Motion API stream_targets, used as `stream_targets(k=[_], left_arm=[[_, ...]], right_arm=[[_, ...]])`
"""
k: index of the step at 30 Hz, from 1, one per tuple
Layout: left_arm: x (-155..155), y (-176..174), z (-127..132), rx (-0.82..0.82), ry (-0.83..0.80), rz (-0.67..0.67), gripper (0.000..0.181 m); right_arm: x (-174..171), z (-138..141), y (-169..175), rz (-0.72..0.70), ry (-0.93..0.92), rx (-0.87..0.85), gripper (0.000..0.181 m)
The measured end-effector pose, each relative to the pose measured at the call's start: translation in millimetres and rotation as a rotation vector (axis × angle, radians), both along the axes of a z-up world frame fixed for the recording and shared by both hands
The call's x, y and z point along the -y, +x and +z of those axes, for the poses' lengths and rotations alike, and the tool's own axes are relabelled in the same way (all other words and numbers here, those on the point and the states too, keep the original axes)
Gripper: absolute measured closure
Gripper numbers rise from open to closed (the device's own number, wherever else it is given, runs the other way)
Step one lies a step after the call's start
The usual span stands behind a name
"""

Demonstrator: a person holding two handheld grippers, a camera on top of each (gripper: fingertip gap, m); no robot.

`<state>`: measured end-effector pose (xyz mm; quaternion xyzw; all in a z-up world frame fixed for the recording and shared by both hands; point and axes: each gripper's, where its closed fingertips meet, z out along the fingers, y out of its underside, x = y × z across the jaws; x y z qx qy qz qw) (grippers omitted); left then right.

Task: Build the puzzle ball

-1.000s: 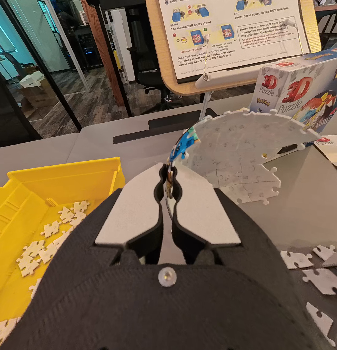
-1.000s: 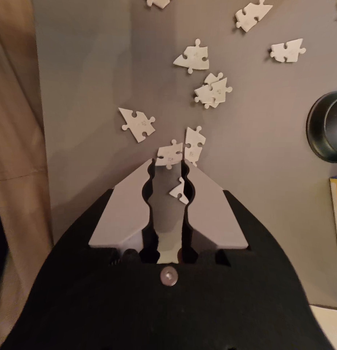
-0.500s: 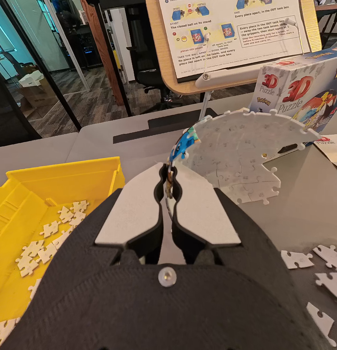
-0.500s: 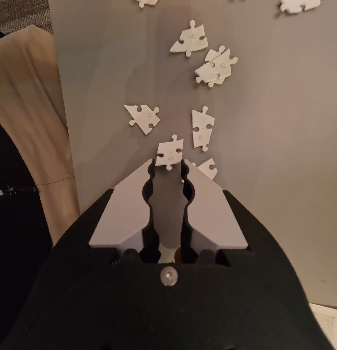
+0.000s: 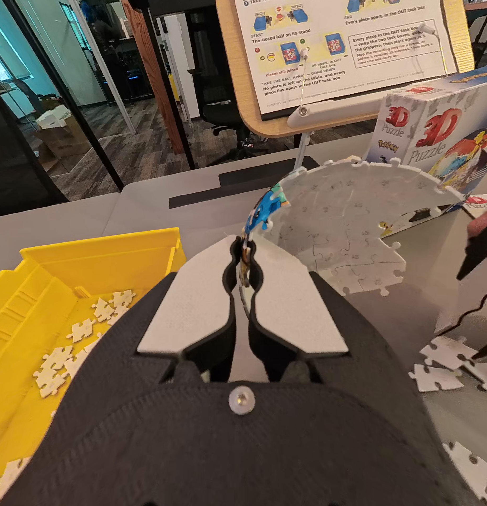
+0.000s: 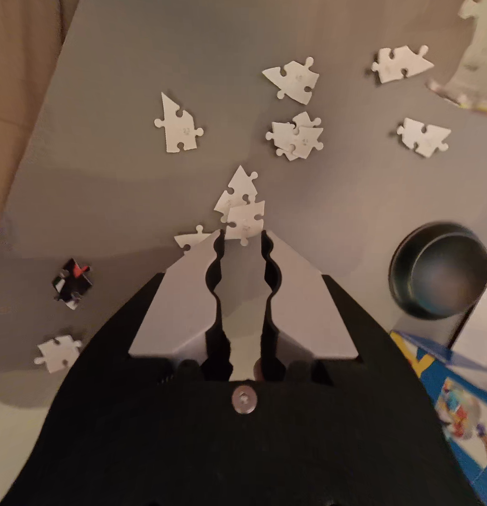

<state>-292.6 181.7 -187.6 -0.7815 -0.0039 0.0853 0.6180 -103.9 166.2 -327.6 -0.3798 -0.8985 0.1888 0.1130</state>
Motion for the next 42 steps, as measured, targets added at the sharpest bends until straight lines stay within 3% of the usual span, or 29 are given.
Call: stream_targets(k=[10,21,30,42], left_arm=[[0.8,-12.4,-7.3,0.005,-0.015,0.026,0.178],[0.7,-16.5,-9.7,0.005,-0.019,0.032,0.178],[0.1,-15.2,-11.2,0.011,-0.022,0.027,0.178],[-0.6,-12.0,-11.3,0.017,-0.021,0.020,0.178]], right_arm=[[-1.3,-15.8,-3.7,0.239,0.050,0.060,0.156],[0.7,-12.0,-3.3,0.325,0.043,0.098,0.156],[-1.1,-16.9,0.7,0.190,0.030,0.096,0.156],[12.0,-9.2,6.1,-0.175,-0.035,0.107,0.156]])
